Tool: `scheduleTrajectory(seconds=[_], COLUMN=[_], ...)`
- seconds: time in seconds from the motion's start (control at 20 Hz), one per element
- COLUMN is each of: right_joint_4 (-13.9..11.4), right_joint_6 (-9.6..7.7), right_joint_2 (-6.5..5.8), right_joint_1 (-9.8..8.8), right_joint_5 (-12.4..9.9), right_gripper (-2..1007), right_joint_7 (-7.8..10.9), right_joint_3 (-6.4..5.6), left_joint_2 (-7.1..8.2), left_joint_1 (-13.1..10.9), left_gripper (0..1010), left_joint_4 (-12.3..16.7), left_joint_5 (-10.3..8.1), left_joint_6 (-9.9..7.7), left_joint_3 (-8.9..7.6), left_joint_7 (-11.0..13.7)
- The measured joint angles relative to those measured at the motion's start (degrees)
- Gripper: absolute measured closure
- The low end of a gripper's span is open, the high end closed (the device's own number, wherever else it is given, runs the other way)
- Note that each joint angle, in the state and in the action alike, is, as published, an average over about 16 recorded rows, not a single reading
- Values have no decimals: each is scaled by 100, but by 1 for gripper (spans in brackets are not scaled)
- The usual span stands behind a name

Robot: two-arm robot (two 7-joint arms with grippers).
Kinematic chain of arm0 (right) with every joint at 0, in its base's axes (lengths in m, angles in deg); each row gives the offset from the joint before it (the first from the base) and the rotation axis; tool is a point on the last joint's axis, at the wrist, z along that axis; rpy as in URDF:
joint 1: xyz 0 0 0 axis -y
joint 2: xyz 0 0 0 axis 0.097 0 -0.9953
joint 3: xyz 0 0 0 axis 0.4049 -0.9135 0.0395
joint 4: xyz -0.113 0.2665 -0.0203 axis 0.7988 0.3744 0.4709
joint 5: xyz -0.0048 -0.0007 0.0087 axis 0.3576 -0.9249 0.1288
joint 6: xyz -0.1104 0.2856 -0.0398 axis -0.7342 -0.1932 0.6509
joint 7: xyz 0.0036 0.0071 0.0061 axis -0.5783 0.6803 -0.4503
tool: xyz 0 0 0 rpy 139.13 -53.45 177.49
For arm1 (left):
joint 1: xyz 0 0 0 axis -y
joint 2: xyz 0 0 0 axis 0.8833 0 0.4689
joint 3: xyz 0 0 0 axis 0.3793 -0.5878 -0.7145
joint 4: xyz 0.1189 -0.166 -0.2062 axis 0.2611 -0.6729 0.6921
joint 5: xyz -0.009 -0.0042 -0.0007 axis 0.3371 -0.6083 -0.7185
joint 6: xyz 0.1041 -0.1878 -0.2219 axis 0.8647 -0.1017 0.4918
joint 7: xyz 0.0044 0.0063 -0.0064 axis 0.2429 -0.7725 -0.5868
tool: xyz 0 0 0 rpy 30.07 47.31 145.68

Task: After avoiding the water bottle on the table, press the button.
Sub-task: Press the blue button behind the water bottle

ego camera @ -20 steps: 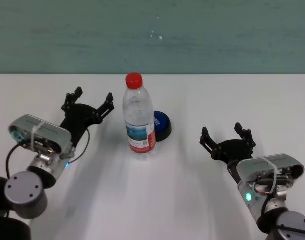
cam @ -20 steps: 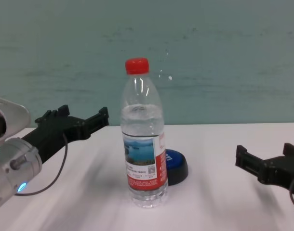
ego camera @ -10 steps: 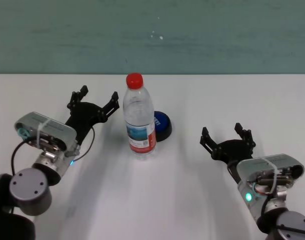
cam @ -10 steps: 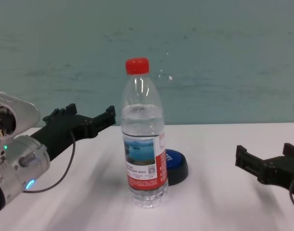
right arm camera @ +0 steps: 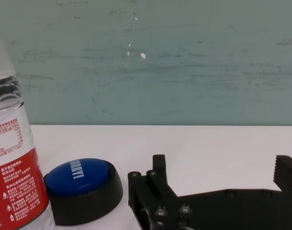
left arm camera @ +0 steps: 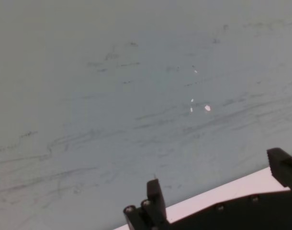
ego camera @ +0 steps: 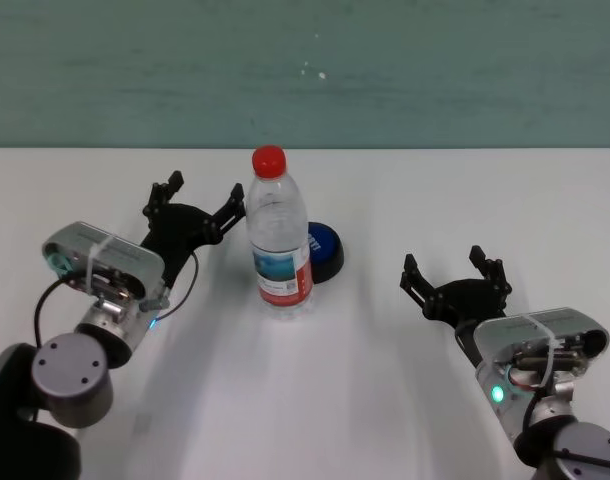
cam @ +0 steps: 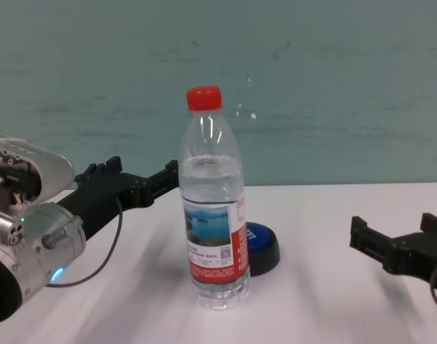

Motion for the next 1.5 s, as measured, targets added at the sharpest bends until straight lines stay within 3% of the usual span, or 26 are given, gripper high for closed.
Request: scheduleTrajectory(seconds=[1.5], right_joint_4=[0], right_joint_6=[0], right_joint_2=[0], right_joint_1=[0], right_joint_5=[0], right_gripper=[1], right_joint_7=[0], right_joint_3=[0], left_joint_2=[-48], left_joint_1=[69], left_gripper=[0], left_joint_4=[-206], left_joint_5=[115], left_joint_6=[80], left_joint_3=[32], left_joint_7=[-66])
